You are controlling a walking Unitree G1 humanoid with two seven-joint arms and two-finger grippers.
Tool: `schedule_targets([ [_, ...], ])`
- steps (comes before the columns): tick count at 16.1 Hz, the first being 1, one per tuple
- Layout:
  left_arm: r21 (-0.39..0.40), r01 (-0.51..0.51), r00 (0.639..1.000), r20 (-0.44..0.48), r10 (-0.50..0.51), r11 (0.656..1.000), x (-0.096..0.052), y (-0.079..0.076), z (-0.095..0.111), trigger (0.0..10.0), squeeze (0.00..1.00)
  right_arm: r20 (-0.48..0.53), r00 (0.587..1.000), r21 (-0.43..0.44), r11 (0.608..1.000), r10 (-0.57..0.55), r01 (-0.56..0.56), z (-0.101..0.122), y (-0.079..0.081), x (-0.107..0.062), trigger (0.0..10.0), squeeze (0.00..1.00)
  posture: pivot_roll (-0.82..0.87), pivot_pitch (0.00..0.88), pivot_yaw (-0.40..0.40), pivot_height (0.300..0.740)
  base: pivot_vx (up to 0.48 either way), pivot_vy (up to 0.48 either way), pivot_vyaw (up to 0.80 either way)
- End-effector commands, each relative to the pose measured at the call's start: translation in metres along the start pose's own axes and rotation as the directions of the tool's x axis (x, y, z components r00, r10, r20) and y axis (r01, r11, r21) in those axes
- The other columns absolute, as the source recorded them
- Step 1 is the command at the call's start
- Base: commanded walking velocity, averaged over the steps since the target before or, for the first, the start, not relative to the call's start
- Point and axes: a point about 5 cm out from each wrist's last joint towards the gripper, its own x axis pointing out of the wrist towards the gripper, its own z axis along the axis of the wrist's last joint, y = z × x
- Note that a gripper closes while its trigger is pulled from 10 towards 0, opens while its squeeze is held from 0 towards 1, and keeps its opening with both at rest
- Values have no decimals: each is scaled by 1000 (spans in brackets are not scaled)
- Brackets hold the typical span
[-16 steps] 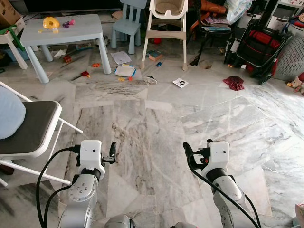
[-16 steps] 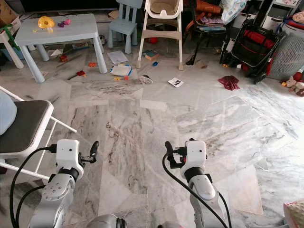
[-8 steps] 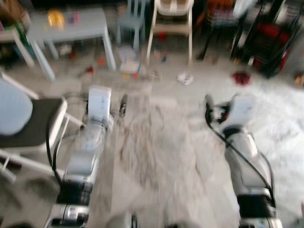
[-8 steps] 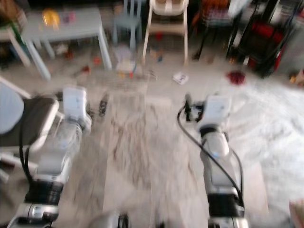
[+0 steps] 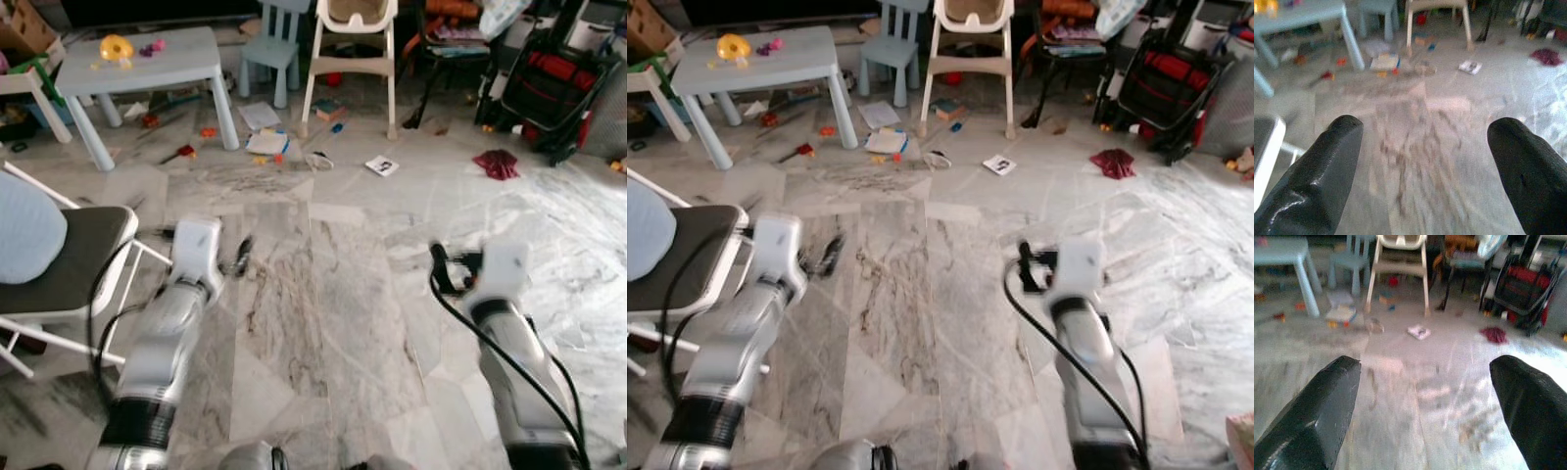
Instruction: Move the pillow to the sofa
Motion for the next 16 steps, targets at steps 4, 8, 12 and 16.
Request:
schedule_targets([
  [4, 35, -23, 1000, -16, 24, 999, -41, 21, -21, 10000, 0, -109, 993, -28, 999, 42, -45, -26, -7, -54, 10000, 0, -39, 0, 27, 740, 0, 0, 0],
  [8, 167, -46, 999, 0, 46, 985, -78, 32, -28, 10000, 0, -148, 989, -67, 998, -27, 17, -44, -13, -96, 10000, 0, -38, 0, 59, 740, 0, 0, 0],
  [12, 150, -29, 990, 138, 8, 988, -73, 15, -2, 10000, 0, -68, 998, 9, 1000, -14, 15, -25, 10, -85, 10000, 0, -28, 0, 50, 740, 0, 0, 0],
  [16, 68, 74, 968, 233, -88, 995, -68, -19, 16, 10000, 0, 18, 999, 77, 997, 30, -31, -2, 33, -78, 10000, 0, -56, 0, 47, 740, 0, 0, 0],
])
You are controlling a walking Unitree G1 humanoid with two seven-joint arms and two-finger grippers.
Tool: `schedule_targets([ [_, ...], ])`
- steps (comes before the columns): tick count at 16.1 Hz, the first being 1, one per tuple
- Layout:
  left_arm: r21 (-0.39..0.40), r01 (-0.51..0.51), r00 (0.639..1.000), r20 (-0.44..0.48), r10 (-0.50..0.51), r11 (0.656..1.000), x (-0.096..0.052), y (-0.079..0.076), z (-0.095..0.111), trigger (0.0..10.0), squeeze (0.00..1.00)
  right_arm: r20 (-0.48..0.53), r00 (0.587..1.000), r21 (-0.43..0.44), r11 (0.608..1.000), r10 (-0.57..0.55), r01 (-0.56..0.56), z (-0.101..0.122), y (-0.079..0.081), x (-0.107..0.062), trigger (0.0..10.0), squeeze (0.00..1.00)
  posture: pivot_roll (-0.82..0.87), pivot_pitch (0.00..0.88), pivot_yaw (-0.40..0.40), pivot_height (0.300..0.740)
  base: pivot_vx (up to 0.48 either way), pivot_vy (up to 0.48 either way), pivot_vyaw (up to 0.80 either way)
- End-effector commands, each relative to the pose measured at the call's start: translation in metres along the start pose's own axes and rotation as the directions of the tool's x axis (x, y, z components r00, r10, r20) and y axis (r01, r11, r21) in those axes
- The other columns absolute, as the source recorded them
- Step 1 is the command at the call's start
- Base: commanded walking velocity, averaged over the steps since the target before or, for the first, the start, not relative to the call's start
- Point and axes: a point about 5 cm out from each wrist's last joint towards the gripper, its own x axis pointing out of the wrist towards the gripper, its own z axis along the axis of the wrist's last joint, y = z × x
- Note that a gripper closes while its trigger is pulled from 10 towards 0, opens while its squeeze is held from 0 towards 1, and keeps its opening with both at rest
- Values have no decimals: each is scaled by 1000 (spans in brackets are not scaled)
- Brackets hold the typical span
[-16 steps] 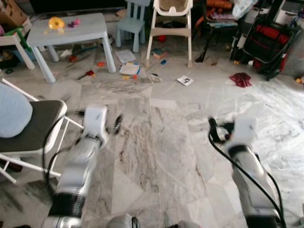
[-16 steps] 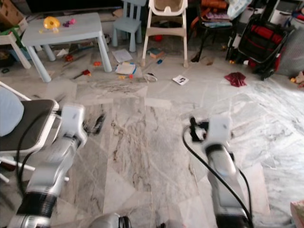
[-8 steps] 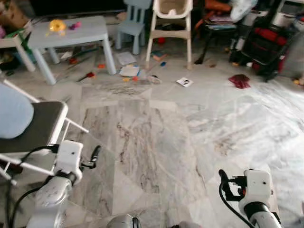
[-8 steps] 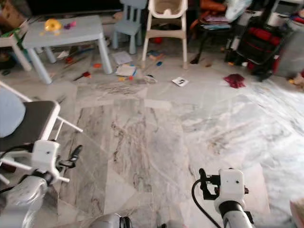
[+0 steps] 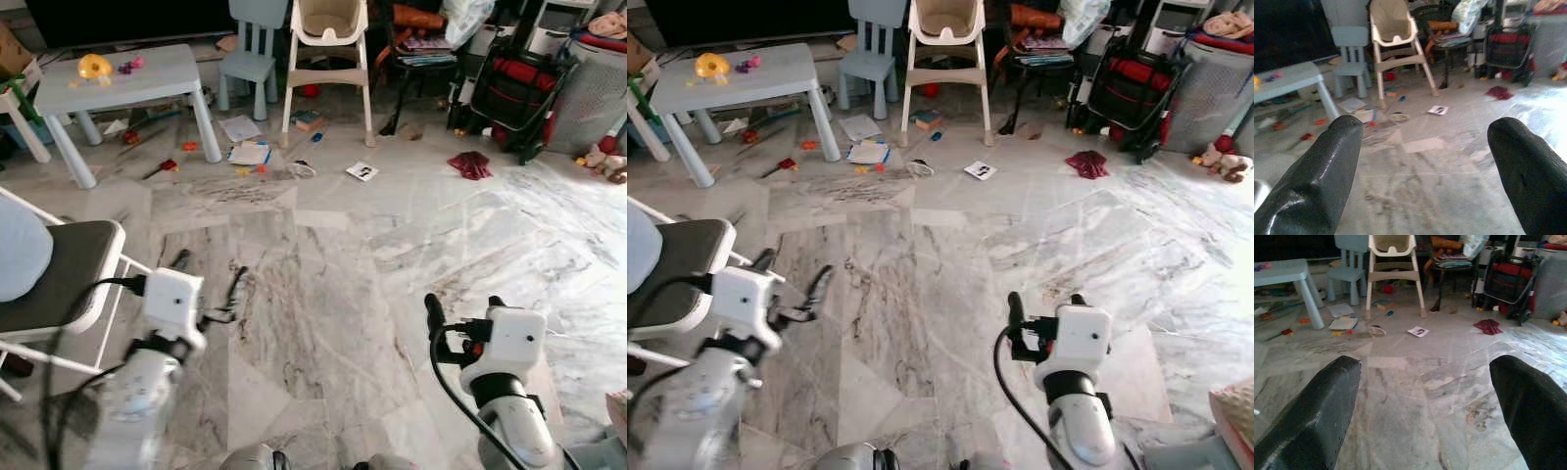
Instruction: Move the pillow to the sofa
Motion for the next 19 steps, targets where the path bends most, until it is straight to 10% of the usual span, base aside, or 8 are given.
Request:
schedule_targets([
  [1, -17, -18, 1000, -4, 17, 1000, 2, 1, 1, 10000, 0, -11, 1000, -10, 1000, -5, 5, -2, 1, -3, 10000, 0, -57, 0, 46, 740, 0, 0, 0],
  [11, -34, -20, 997, -76, 17, 999, 0, -9, -11, 10000, 0, -87, 993, -23, 997, -77, 75, -11, -19, -10, 10000, 0, -66, 0, 18, 740, 0, 0, 0],
  [19, -43, 14, 997, -81, -18, 999, 10, -10, -5, 10000, 0, -98, 994, 4, 999, -48, 48, -11, -13, 3, 10000, 0, -52, 0, 21, 740, 0, 0, -800],
])
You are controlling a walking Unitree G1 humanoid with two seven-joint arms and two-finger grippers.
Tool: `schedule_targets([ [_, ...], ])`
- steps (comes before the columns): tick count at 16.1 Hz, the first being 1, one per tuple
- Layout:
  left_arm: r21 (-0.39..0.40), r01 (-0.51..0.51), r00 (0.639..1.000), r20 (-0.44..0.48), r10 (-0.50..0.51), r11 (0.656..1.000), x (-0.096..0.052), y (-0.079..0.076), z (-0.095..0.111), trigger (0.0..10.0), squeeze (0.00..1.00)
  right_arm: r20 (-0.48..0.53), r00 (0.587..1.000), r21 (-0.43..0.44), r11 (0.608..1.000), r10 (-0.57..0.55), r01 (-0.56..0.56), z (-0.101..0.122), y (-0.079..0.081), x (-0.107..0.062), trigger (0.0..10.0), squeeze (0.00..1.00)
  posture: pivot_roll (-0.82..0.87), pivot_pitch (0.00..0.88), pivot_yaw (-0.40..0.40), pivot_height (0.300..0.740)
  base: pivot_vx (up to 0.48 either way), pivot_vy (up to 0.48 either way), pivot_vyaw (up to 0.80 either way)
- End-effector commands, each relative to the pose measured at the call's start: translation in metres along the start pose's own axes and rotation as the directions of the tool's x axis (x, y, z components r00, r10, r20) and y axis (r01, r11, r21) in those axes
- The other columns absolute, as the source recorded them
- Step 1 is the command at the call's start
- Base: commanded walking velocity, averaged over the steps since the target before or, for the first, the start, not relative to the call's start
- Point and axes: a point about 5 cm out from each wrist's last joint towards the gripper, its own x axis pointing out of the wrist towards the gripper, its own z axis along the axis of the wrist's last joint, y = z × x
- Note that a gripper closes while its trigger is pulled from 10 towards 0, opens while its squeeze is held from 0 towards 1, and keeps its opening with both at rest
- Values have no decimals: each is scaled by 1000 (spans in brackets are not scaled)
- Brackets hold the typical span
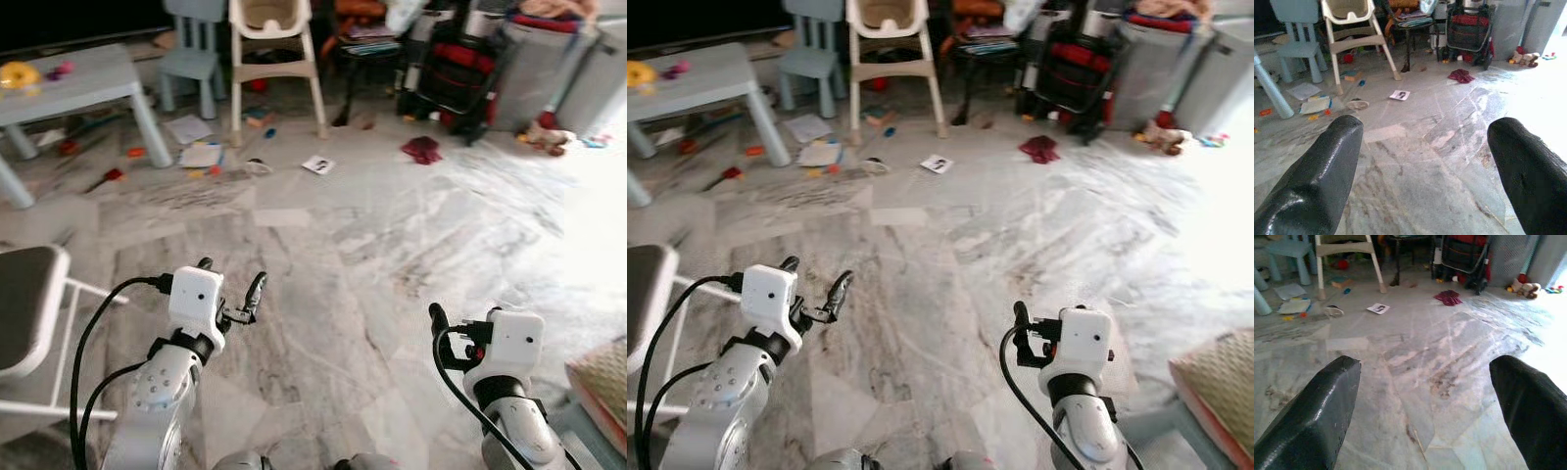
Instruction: Move the pillow to the sofa
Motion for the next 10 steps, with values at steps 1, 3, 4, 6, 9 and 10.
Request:
schedule_targets([
  [1, -1, 3, 1000, 4, -3, 1000, 1, 2, 3, 10000, 0, -10, 1000, 9, 1000, 4, -3, -1, 0, -1, 10000, 0, -52, 0, 21, 740, 0, 0, -800],
  [3, -29, -2, 1000, -4, 2, 1000, 1, -1, 4, 10000, 0, -10, 1000, 12, 1000, 1, -1, 1, -1, -1, 10000, 0, -58, 0, 20, 740, 0, 0, -800],
  [4, -18, -2, 1000, -10, 2, 1000, 1, -3, 3, 10000, 0, -11, 1000, 14, 1000, 0, 0, 1, -2, -1, 10000, 0, -60, 0, 18, 740, 0, 0, -800],
  [6, -137, 35, 998, -55, -43, 990, 0, -4, -14, 10000, 0, -12, 1000, 29, 1000, 11, -11, -2, -1, 3, 10000, 0, -57, 0, 11, 740, 0, 0, -666],
  [9, -182, 14, 995, -90, -31, 983, 7, -3, -19, 10000, 0, -18, 1000, 37, 999, 20, -19, -4, 0, 5, 10000, 0, -65, 0, 12, 740, 0, 0, -710],
  [10, -166, 19, 995, -90, -35, 986, 6, -4, -17, 10000, 0, -20, 1000, 38, 999, 14, -13, -4, -1, 5, 10000, 0, -66, 0, 13, 740, 0, 0, -800],
])
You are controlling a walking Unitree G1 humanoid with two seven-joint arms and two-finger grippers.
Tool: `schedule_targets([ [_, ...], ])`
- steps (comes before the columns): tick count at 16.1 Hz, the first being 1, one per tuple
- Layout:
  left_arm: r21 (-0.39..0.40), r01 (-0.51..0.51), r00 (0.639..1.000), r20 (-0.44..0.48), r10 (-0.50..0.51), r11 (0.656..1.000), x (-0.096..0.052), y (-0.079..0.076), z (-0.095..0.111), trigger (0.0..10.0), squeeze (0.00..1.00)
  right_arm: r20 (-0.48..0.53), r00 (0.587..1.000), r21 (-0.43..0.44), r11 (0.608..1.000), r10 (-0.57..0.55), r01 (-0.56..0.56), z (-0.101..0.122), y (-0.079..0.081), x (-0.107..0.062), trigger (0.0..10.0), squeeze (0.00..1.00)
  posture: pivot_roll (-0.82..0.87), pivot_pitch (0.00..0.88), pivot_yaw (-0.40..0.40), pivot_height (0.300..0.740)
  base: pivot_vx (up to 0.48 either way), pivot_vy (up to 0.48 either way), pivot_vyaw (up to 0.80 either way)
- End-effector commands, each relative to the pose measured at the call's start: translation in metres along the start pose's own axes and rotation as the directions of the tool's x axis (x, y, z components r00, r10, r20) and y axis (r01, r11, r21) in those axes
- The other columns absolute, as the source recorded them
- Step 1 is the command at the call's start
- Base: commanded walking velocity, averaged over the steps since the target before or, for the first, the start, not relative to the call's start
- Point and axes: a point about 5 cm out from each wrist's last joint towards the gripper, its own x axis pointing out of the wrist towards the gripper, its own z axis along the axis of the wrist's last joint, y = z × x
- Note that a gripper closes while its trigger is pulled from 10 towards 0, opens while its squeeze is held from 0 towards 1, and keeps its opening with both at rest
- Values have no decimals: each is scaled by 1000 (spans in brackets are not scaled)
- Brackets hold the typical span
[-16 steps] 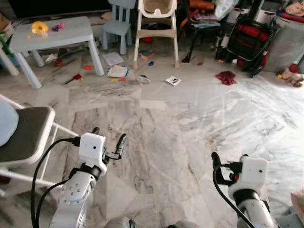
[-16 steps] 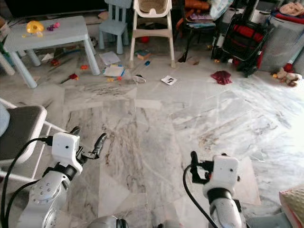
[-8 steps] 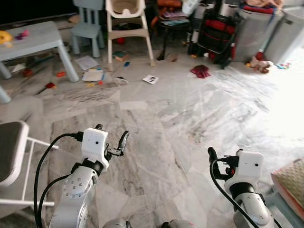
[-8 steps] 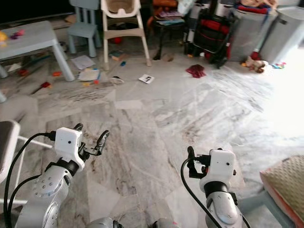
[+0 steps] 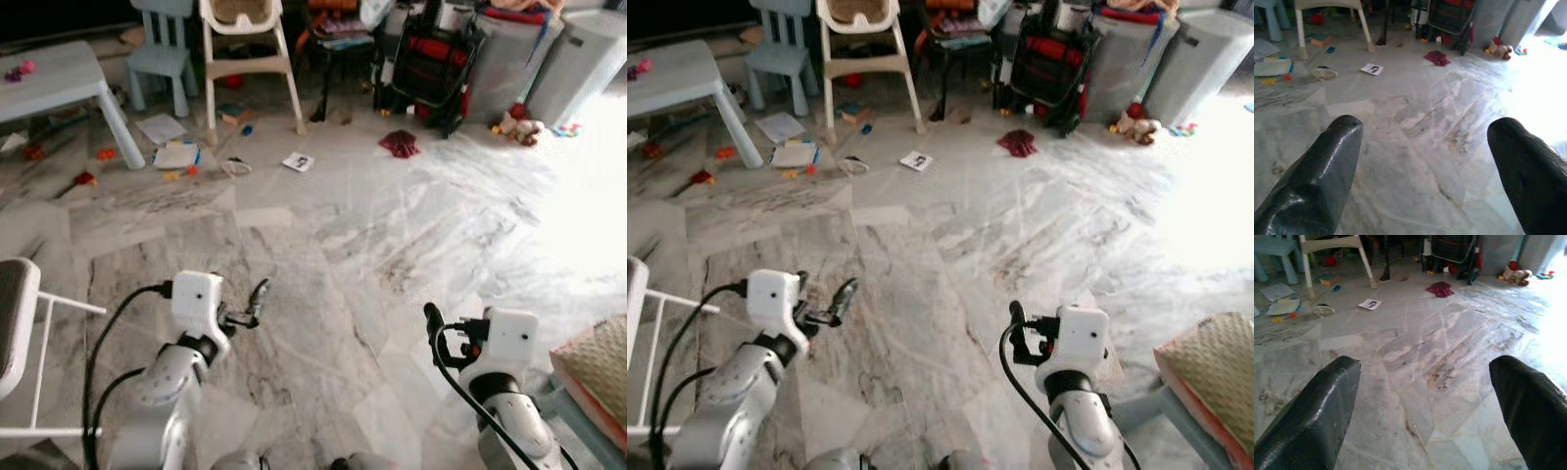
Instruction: Move the pillow to the sofa
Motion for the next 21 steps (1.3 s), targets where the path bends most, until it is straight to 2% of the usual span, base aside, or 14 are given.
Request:
schedule_targets([
  [1, 13, 6, 1000, 0, -6, 1000, -1, -2, 3, 10000, 0, -5, 1000, 2, 1000, -21, 21, 0, -3, -1, 10000, 0, -62, 0, 18, 740, 0, 0, -800],
  [3, 52, 58, 998, 27, -60, 997, -6, -5, 10, 10000, 0, 1, 999, -6, 999, -47, 47, 6, -5, -4, 10000, 0, -63, 0, 32, 740, 0, 0, -800],
  [4, 118, 80, 996, 29, -84, 990, -9, -5, 13, 10000, 0, 6, 998, 4, 998, -60, 60, 9, -6, -6, 10000, 0, -63, 0, 38, 740, 0, 0, -800],
  [5, 126, 124, 992, 16, -127, 984, -11, -4, 16, 10000, 0, 17, 998, 13, 998, -59, 59, 14, -5, -6, 10000, 0, -62, 0, 41, 740, 0, 0, -800],
  [8, 107, 90, 996, 15, -92, 990, -3, 2, 19, 10000, 0, 19, 998, 18, 999, -51, 51, 14, 0, -1, 10000, 0, -59, 0, 44, 740, 0, 0, -800],
  [9, 82, 82, 995, 44, -86, 993, 3, 1, 24, 10000, 0, 12, 999, 20, 998, -52, 52, 11, 0, 0, 10000, 0, -59, 0, 42, 740, 0, 0, -800],
  [11, 79, 89, 995, 47, -93, 993, 6, -1, 27, 10000, 0, 1, 999, 24, 998, -53, 53, 9, 0, 1, 10000, 0, -57, 0, 42, 740, 0, 0, -800],
  [17, 91, 118, 992, 39, -122, 989, 9, -6, 27, 10000, 0, -9, 999, 26, 998, -53, 53, 8, 0, 6, 10000, 0, -64, 0, 35, 740, 0, 0, -800],
  [21, 71, 138, 990, 33, -140, 988, 11, -11, 27, 10000, 0, -10, 998, 26, 998, -54, 55, 8, 0, 9, 10000, 0, -64, 0, 35, 740, 0, 0, -800],
])
